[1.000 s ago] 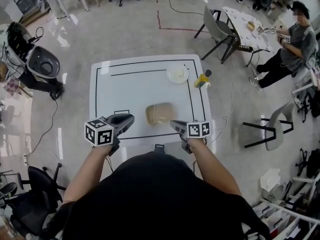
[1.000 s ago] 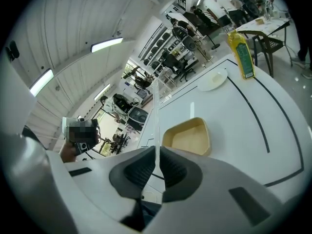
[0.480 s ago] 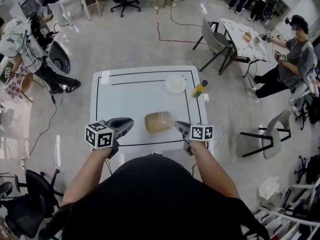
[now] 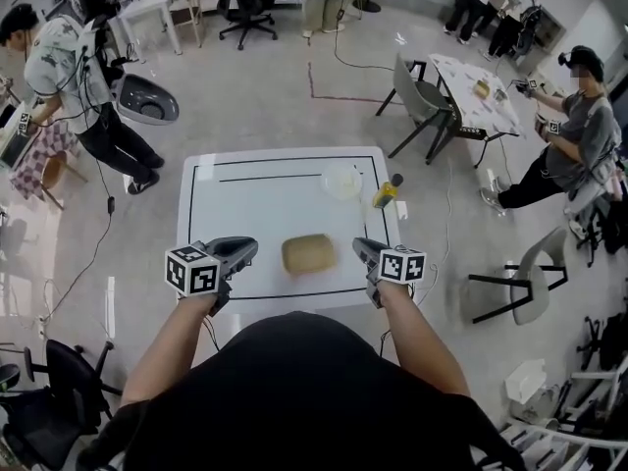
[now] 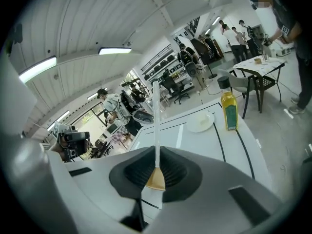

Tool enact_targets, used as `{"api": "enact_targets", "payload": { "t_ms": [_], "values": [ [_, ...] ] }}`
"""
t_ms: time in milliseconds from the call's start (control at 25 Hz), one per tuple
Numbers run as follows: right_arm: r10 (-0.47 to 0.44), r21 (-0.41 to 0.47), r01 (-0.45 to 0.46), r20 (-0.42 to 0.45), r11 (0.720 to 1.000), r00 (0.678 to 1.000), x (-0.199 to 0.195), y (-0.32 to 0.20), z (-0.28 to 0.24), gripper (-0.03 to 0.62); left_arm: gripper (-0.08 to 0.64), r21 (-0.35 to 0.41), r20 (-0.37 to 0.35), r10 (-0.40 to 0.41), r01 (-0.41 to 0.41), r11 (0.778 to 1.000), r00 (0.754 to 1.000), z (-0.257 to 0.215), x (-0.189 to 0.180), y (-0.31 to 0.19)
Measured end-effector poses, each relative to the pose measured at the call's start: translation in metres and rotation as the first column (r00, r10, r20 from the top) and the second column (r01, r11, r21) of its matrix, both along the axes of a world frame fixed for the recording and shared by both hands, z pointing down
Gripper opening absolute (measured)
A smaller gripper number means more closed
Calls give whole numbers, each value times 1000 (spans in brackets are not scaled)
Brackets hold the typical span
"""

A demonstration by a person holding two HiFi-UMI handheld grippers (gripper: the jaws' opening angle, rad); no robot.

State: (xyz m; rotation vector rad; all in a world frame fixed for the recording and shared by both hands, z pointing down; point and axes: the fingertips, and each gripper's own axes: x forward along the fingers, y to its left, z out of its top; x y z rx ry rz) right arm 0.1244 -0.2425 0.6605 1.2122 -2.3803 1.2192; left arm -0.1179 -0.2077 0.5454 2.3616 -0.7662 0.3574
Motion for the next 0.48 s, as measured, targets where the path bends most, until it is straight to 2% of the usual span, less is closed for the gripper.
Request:
{"api": "enact_targets", "payload": {
  "t_ms": [480],
  "values": [
    [68,113,-60,-63,992,996,26,-28,-39,43,51,28,1,-29,29,999,1000,-14,-14,-14]
  ]
}}
